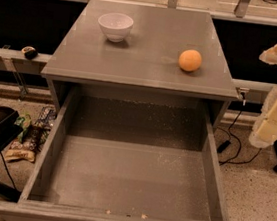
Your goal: Place orange into top drawer
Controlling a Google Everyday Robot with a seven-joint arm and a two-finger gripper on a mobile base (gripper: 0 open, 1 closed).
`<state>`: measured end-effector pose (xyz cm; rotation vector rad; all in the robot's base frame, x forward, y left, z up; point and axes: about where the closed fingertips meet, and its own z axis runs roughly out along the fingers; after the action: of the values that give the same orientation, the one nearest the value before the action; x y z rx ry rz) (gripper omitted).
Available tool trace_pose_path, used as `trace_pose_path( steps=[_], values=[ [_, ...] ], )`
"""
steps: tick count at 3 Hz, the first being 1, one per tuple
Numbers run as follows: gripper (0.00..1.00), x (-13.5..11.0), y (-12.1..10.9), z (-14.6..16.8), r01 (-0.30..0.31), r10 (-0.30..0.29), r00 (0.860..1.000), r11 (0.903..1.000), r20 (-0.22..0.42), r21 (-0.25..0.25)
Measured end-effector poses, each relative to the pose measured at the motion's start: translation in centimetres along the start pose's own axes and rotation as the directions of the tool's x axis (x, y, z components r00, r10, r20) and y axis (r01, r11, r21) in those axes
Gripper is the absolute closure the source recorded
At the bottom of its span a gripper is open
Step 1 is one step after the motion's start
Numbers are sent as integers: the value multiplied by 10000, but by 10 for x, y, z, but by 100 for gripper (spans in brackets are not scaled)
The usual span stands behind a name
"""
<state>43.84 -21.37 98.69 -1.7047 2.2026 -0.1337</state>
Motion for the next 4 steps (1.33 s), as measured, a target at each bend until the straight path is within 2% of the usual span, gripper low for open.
trace_pose_path(
  steps=[1, 2, 3, 4],
  values=[
    [0, 0, 0, 0, 0, 0, 10000, 10000, 3, 1],
    [0, -10, -10, 11, 40, -51, 9984, 9998, 561, 198],
    [0, -35, -45, 31, 36, -136, 9835, 9984, 1806, 558],
    [0, -67, -113, 61, -861, 435, 9245, 9916, 3788, 964]
  ],
)
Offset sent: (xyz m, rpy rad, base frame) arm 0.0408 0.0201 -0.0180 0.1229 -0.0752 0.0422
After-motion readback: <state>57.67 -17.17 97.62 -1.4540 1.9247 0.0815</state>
